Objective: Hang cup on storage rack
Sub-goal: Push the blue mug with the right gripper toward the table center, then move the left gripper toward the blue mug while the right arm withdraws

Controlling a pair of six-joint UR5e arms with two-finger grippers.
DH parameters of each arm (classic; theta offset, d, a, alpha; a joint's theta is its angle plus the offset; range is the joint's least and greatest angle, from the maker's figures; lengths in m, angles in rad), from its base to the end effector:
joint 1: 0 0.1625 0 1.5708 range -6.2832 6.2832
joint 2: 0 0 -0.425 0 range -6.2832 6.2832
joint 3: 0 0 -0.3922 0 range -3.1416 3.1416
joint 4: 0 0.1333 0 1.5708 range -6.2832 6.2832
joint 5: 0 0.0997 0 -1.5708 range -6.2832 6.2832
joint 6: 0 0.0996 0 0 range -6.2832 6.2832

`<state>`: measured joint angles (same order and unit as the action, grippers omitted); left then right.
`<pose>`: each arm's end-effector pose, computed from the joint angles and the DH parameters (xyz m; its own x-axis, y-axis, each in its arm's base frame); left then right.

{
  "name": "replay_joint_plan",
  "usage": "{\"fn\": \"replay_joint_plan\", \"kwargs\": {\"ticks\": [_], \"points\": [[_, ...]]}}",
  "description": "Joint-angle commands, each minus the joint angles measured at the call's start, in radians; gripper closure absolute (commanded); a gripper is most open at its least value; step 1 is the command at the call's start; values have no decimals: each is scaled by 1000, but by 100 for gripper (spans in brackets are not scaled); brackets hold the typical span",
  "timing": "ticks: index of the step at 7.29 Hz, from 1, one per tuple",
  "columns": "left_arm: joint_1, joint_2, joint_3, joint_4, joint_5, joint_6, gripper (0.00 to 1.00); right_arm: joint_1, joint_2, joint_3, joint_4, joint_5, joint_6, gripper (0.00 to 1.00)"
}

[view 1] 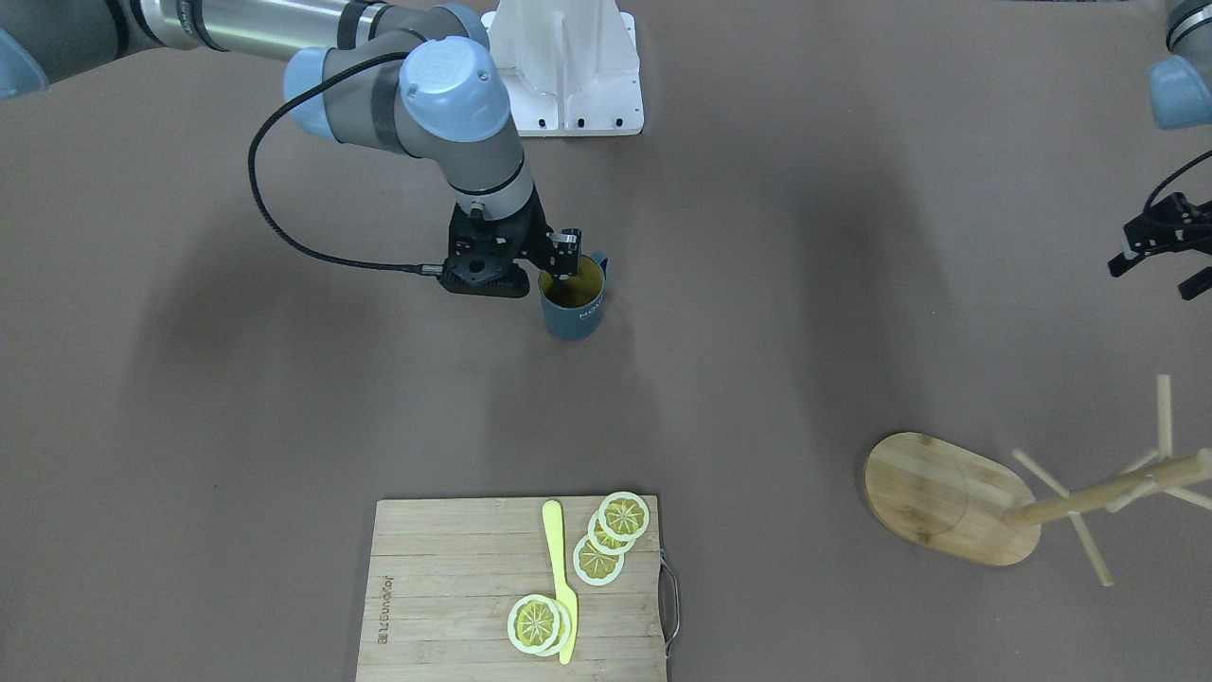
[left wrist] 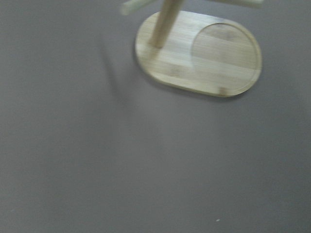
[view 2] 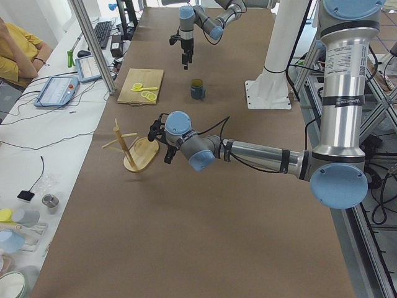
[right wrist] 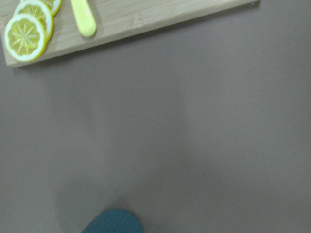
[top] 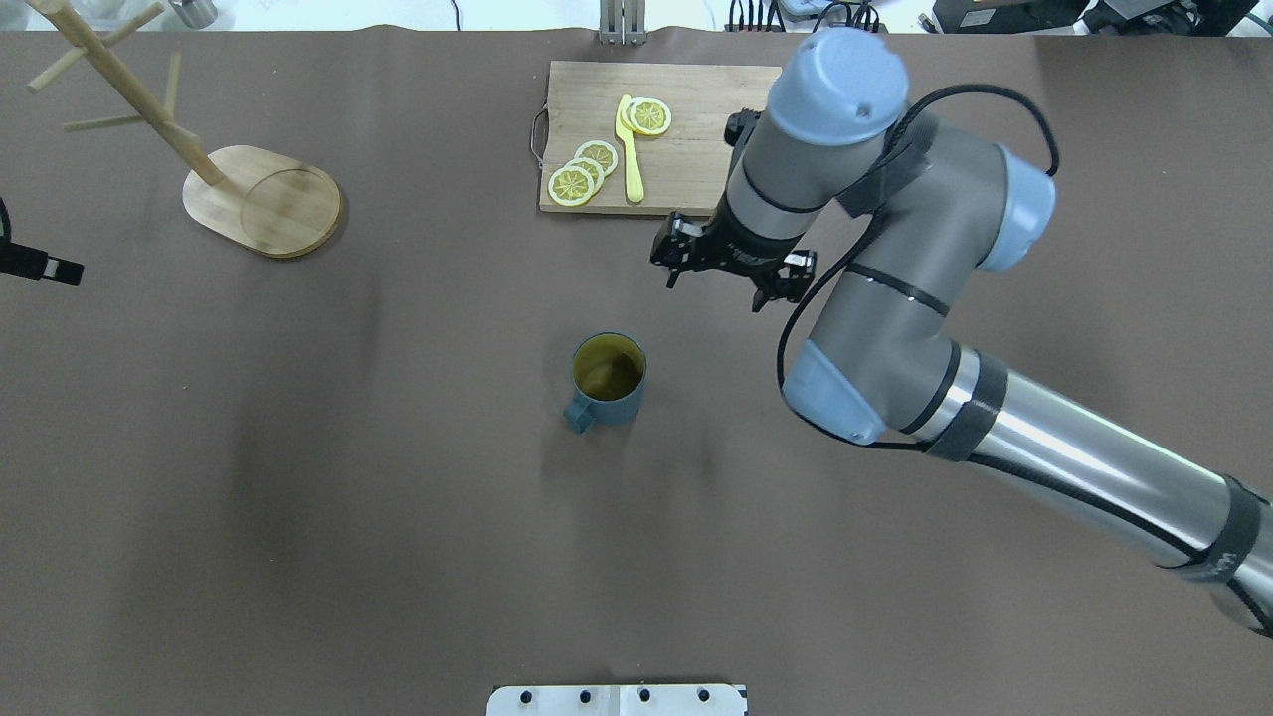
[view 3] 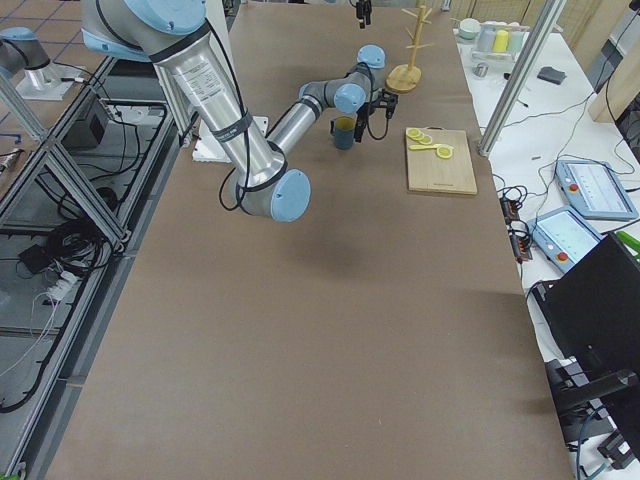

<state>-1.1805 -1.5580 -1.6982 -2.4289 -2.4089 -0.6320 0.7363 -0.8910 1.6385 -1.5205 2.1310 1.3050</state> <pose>0.1337 -0.4807 0.4977 0.4371 0.3561 -0.8259 0.0545 0.9061 0.4195 -0.4534 -0.5194 0.2140 0.5746 0.2205 0.7881 -0.1411 0.9753 -0.1700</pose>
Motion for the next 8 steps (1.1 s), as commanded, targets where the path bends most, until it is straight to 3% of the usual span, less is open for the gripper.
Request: {"fn": "replay_joint_plan", "kwargs": {"ticks": [1, 4, 5, 7, 8], "points": [[189, -57, -3, -234, 179, -126, 3, 144, -115, 9, 3, 70, -206, 0], [503, -126, -32, -313, 600, -159, 6, 232, -175, -5, 3, 84, -348, 0], [575, -137, -32, -352, 694, -160, 4, 241, -183, -6, 5, 87, -357, 0], [794, -221, -21, -380, 1034, -149, 4, 265, -218, -12, 5, 83, -404, 0], [884, -250, 7, -421, 1154, -149, 4, 305, -235, -40, 6, 89, -496, 0]]}}
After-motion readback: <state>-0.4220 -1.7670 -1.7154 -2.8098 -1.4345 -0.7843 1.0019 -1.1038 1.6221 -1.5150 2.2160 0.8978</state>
